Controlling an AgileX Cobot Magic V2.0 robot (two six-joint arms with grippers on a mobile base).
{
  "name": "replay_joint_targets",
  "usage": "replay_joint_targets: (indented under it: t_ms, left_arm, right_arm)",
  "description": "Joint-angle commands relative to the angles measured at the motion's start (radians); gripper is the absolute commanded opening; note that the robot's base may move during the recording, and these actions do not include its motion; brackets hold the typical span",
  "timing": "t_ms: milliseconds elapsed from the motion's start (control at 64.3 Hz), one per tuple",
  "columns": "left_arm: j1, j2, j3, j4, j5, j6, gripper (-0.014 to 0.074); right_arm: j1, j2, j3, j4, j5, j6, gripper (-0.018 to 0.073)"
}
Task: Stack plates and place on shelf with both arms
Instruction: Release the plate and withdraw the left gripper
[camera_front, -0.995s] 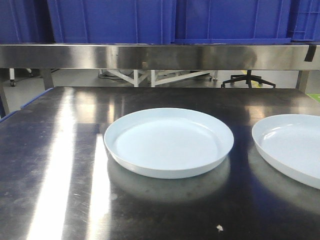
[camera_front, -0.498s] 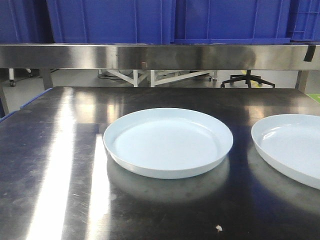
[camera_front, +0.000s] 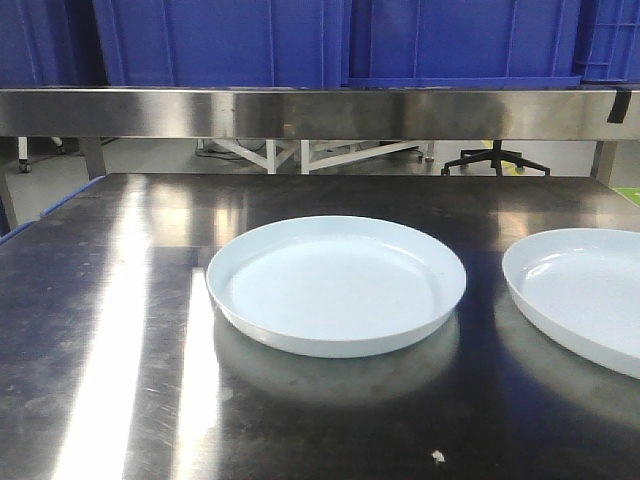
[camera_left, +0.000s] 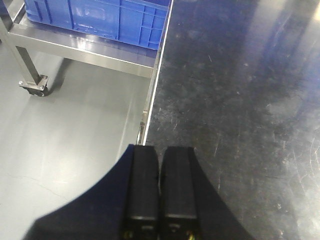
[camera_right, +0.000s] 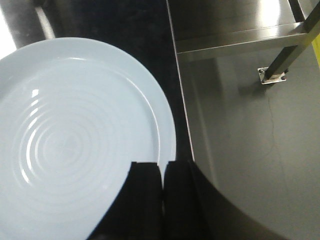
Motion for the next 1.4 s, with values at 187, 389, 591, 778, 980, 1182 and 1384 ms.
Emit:
replay_joint_targets:
  t_ms: [187,389,591,778,980,1182,1384]
  left_arm:
    - [-0.007,-0.005,-0.028,-0.008,-0.075,0.003,0.0083]
    - [-0.007,-0.005,-0.028,-0.008,-0.075,0.003,0.0083]
    - [-0.007,-0.005,-0.028,-0.008,-0.075,0.003,0.0083]
    - [-0.007,-0.005,-0.028,-0.008,-0.075,0.003,0.0083]
    - [-0.007,-0.005,-0.028,-0.008,-0.075,0.003,0.0083]
    - [-0.007,-0.005,-0.028,-0.008,-0.075,0.003,0.0083]
    - [-0.007,-0.005,-0.028,-0.008,-0.075,0.003,0.0083]
  right_arm:
    - [-0.005,-0.005,-0.037,-0.014,-0.089,-0.002,0.0490]
    - [-0.005,-0.005,-0.037,-0.014,-0.088,-0.002,0.0490]
    - [-0.005,-0.005,-0.037,-0.014,-0.079,-0.002,0.0490]
    - [-0.005,0.056,-0.047,-0.053,-0.101,-0.002,0.0490]
    - [-0.005,0.217,-0.157,-0.082,-0.095,-0.002,0.0490]
    - [-0.005,0.371,-0.274,-0.085,-0.046,-0.002,0.0490]
    - [-0.040,0.451,-0.306,-0.086,-0.031,-0.002,0.0490]
